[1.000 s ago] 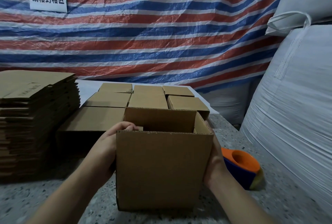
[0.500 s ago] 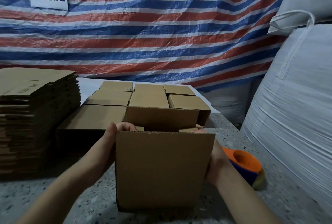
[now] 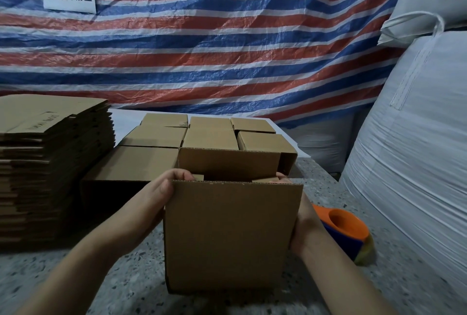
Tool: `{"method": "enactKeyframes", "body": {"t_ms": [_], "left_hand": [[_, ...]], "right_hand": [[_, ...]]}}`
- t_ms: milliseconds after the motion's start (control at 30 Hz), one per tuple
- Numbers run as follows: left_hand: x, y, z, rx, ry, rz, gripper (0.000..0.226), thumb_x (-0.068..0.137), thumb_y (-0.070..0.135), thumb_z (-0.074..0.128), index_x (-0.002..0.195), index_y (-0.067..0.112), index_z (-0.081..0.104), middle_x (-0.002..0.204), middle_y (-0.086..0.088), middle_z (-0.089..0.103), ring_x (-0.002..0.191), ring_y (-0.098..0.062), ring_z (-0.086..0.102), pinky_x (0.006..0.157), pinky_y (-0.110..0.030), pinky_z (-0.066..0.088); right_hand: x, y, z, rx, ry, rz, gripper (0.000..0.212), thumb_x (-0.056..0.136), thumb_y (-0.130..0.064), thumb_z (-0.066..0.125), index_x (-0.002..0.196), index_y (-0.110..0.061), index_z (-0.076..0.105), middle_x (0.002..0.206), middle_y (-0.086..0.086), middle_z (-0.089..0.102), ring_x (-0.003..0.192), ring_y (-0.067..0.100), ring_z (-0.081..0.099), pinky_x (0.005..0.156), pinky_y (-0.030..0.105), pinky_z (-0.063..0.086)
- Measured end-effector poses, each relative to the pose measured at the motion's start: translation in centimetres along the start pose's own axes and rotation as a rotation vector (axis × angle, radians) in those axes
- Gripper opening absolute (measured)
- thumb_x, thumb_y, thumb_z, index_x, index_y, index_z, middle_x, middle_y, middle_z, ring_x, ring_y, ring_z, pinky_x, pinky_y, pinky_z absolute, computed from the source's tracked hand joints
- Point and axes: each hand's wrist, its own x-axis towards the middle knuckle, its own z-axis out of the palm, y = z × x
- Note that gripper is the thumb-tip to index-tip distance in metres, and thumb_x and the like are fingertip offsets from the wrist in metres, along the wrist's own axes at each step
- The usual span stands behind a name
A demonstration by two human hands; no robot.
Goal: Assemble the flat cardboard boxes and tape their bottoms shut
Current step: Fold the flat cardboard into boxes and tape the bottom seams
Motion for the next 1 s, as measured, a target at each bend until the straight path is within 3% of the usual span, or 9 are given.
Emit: {"method": "enactKeyframes", "body": {"t_ms": [100,200,267,400,533,600,667,800,1000], "left_hand": [[-0.9,-2.1,-0.9,0.081,-0.041,0.016,0.031,0.104,0.011,0.036,0.078,0.011,0.054,0.078,-0.006,0.054,0.07,-0.018,0.05,0.064,-0.026,0.042],[-0.7,-0.7,-0.8,0.0,-0.018,0.021,0.033,0.099,0.028,0.04,0.087,0.005,0.061,0.075,-0.009,0.058,0.067,-0.021,0.055,0.053,-0.021,0.043],[-0.9,-0.1,-0.3,-0.029,0.031,0.0,0.025,0.085,0.039,0.053,0.091,0.018,0.067,0.079,-0.003,0.061,0.066,-0.012,0.055,0.054,-0.024,0.042],[-0.5,-0.4,-0.2,-0.032,0.053,0.002,0.015,0.086,0.03,0.055,0.087,0.024,0.069,0.085,0.0,0.064,0.069,-0.011,0.054,0.059,-0.028,0.041],[-0.8,-0.2,-0.1,-0.047,0.06,0.013,0.015,0.081,0.032,0.056,0.084,0.023,0.068,0.082,-0.001,0.062,0.065,-0.011,0.053,0.055,-0.025,0.041],[-0.9,-0.3,0.0,-0.092,0.076,0.039,0.01,0.079,0.029,0.059,0.086,0.024,0.066,0.083,-0.001,0.063,0.065,-0.012,0.054,0.053,-0.023,0.043],[-0.8,-0.5,0.0,-0.13,0.115,0.097,0.019,0.077,0.022,0.063,0.094,0.029,0.062,0.09,0.008,0.069,0.073,-0.01,0.062,0.058,-0.023,0.049],[-0.3,-0.4,-0.6,-0.034,0.127,0.222,0.07,0.077,0.016,0.066,0.134,0.048,0.041,0.132,0.034,0.053,0.125,0.012,0.046,0.098,-0.018,0.038],[-0.3,-0.5,-1.2,0.076,0.159,0.262,0.08,0.074,0.024,0.069,0.143,0.049,0.035,0.119,0.015,0.065,0.108,0.007,0.06,0.077,-0.011,0.05]], "right_hand": [[0.3,0.4,-0.2,-0.018,-0.062,-0.028,0.017,0.098,-0.018,0.047,0.089,-0.015,0.061,0.055,-0.001,0.066,0.046,0.01,0.064,0.043,0.02,0.049],[0.4,0.4,-0.4,-0.056,-0.099,-0.054,0.025,0.076,-0.032,0.059,0.093,-0.015,0.065,0.072,0.003,0.072,0.064,0.016,0.07,0.059,0.03,0.054],[0.7,0.6,-0.4,-0.071,-0.09,-0.042,0.034,0.077,-0.035,0.062,0.104,-0.015,0.065,0.083,0.006,0.073,0.074,0.02,0.071,0.067,0.035,0.053],[0.5,0.8,-0.6,-0.027,-0.075,0.017,0.047,0.086,-0.055,0.053,0.092,-0.017,0.079,0.088,0.01,0.076,0.076,0.025,0.075,0.059,0.034,0.058],[-0.8,0.3,-0.4,-0.118,-0.211,-0.089,0.053,0.078,-0.075,0.056,0.099,-0.032,0.079,0.11,0.011,0.076,0.1,0.026,0.074,0.07,0.031,0.06],[-0.9,0.0,-0.8,-0.158,-0.266,-0.119,0.046,0.069,-0.061,0.077,0.109,-0.037,0.075,0.112,0.007,0.075,0.103,0.026,0.073,0.074,0.032,0.06],[-0.6,-0.5,-1.4,-0.199,-0.319,-0.168,0.043,0.078,-0.037,0.073,0.12,-0.044,0.065,0.122,0.004,0.071,0.111,0.028,0.069,0.081,0.033,0.059],[-0.3,-2.1,-1.2,-0.322,-0.406,-0.229,0.062,0.088,-0.015,0.06,0.145,-0.03,0.044,0.14,0.0,0.06,0.122,0.026,0.062,0.089,0.03,0.055],[-0.2,-2.7,-1.2,-0.346,-0.371,-0.198,0.046,0.081,-0.017,0.067,0.127,-0.019,0.062,0.127,0.002,0.065,0.111,0.023,0.067,0.087,0.033,0.056]]}}
